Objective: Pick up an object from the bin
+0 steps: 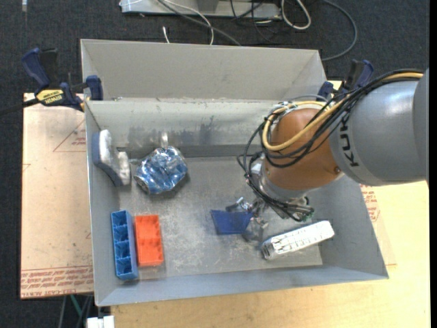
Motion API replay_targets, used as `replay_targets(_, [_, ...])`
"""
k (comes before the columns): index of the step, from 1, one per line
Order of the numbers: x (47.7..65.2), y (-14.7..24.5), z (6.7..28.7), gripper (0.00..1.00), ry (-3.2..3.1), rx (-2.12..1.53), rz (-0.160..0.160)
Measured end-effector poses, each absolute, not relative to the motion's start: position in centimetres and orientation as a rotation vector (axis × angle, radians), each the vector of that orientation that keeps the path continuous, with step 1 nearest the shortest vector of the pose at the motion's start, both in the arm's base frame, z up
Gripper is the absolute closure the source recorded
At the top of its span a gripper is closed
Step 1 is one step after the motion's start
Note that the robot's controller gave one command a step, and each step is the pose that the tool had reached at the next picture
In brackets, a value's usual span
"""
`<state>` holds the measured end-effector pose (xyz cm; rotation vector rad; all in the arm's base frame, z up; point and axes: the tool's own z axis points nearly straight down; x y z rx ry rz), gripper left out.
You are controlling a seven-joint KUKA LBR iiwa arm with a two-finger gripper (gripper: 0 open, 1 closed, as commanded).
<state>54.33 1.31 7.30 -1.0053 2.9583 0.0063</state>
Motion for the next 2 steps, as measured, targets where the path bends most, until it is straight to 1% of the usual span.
replay_targets(1, [54.3,1.3,7.3,1.00,2.958,-1.005,0.006])
replay_targets(2, [54.1,1.4,10.5,1.00,2.964,-1.005,0.012])
